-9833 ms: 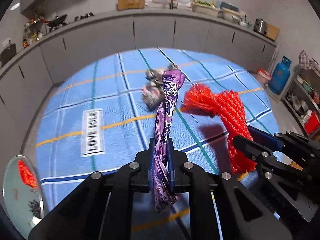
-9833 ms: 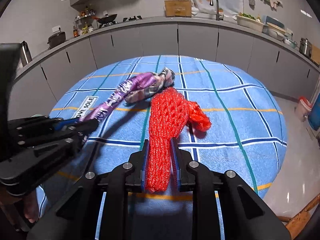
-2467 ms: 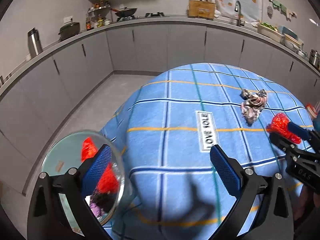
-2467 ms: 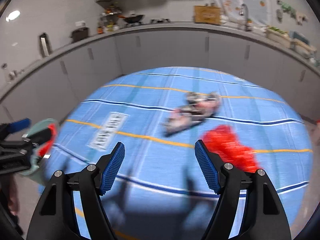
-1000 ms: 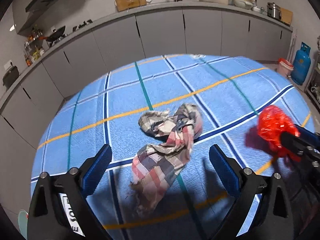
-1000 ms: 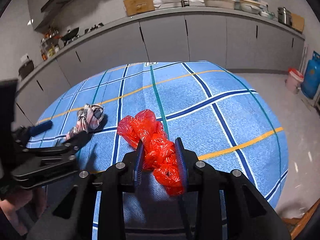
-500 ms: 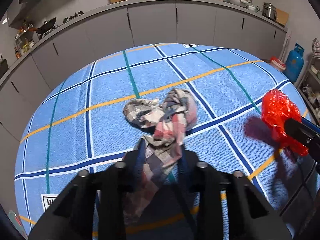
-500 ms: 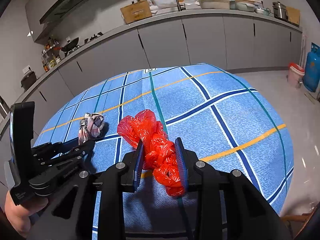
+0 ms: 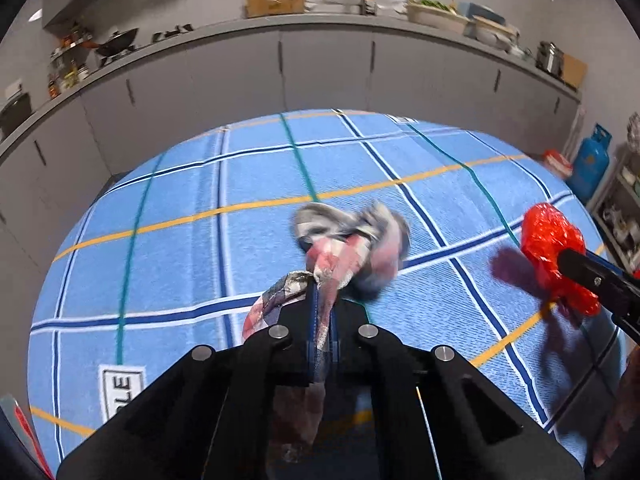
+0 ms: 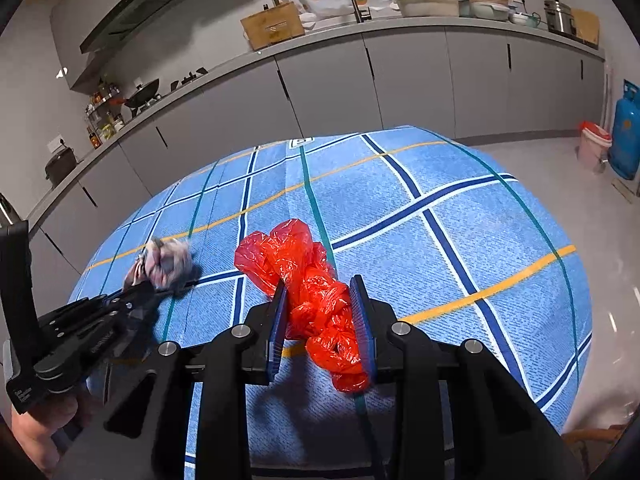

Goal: Collect trash
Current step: 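Grasp the red plastic bag with the right tool while the left tool grasps the plaid cloth, then carry the red bag and plaid cloth over the teal bowl with both tools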

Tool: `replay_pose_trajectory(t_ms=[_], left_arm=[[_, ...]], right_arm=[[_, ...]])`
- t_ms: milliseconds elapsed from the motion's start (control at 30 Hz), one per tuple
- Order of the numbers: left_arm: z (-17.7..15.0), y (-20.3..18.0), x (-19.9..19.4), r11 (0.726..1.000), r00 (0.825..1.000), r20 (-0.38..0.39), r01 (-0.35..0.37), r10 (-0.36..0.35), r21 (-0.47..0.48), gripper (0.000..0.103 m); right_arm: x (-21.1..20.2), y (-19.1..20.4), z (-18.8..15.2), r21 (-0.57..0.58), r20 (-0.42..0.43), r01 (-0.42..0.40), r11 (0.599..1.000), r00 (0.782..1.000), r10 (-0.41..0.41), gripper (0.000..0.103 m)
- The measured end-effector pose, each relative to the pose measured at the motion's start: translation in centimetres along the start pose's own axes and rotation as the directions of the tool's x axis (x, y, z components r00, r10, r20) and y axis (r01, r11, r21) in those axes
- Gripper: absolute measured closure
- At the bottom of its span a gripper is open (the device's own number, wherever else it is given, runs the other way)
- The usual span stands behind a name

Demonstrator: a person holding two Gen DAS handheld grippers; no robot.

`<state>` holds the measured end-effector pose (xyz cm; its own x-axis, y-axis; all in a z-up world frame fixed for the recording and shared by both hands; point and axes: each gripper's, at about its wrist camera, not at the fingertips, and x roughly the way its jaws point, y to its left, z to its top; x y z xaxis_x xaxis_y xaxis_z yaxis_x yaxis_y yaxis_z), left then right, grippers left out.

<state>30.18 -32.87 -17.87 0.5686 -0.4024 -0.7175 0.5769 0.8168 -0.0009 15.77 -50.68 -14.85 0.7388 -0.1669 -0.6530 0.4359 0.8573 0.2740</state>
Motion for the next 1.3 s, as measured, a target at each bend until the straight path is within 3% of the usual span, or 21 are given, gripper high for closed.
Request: replay_pose_trajectory(t_ms=[533, 933, 1300], left_arm=[[-2.1, 2.9, -5.4, 0.994, 0.994, 0.101, -0.041, 0.051, -0.098, 0.098], [-5.1, 6.7, -9.4, 0.971, 0.980, 0.163, -0.076, 0.115, -0.225, 0.098], [-6.5, 8.0, -11.3, 0.958, 0.970, 0.201, -0.075, 0.134, -0.278, 0.098]], right_arm=[[-0.6, 0.3, -0.5, -0.023, 0.035, -0.003, 1.000, 0.999, 0.003, 0.072], [-1.7, 1.3, -1.6, -0.068, 0.088, 0.014, 0.998, 0.996, -0.008, 0.072], [-4.4, 5.7, -3.5, -0.266, 0.261, 0.127, 0.956, 0.964, -0.055, 0.072]])
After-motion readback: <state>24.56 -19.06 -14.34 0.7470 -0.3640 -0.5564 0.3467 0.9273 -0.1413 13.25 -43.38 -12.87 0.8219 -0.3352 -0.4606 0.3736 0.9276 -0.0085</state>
